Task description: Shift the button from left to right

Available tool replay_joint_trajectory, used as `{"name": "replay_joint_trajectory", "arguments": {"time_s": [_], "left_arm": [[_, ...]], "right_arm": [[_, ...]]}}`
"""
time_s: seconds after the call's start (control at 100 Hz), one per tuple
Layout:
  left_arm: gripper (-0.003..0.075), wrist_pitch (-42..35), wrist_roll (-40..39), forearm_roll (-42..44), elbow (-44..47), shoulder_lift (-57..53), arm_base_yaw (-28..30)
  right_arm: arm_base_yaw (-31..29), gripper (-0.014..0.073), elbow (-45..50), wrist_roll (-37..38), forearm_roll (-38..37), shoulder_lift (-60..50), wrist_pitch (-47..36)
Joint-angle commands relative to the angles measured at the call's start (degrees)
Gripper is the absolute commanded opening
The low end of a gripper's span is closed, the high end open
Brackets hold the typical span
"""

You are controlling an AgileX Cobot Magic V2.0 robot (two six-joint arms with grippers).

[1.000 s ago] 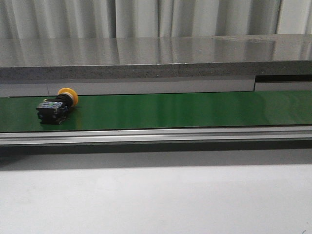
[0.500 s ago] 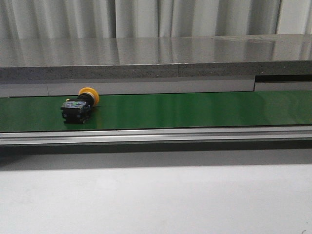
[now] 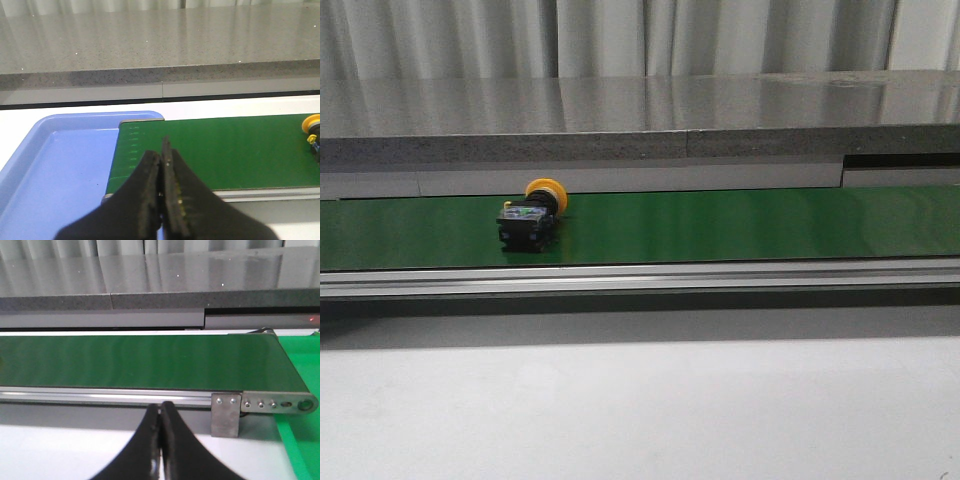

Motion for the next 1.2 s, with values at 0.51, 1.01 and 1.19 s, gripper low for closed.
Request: {"name": "replay_joint_trajectory", "arguments": {"time_s": [0.51, 1.01, 1.19], "left_arm": [[-0.0021, -4.9, -0.5, -1.8, -1.6, 0.3, -0.4], [-0.0021, -4.9, -0.5, -1.8, -1.6, 0.3, -0.4], [-0.0021, -4.9, -0.5, -1.8, -1.6, 0.3, -0.4]], "right_arm": [[-0.1, -0.0067, -23.6, -0.1, 0.8, 14.9, 9.9], [-0.1, -0.0067, -45.6, -0.1, 1.3, 47.3, 27.0], [-0.1, -0.0002, -45.6, -0.1, 1.5, 52.0, 27.6]]}}
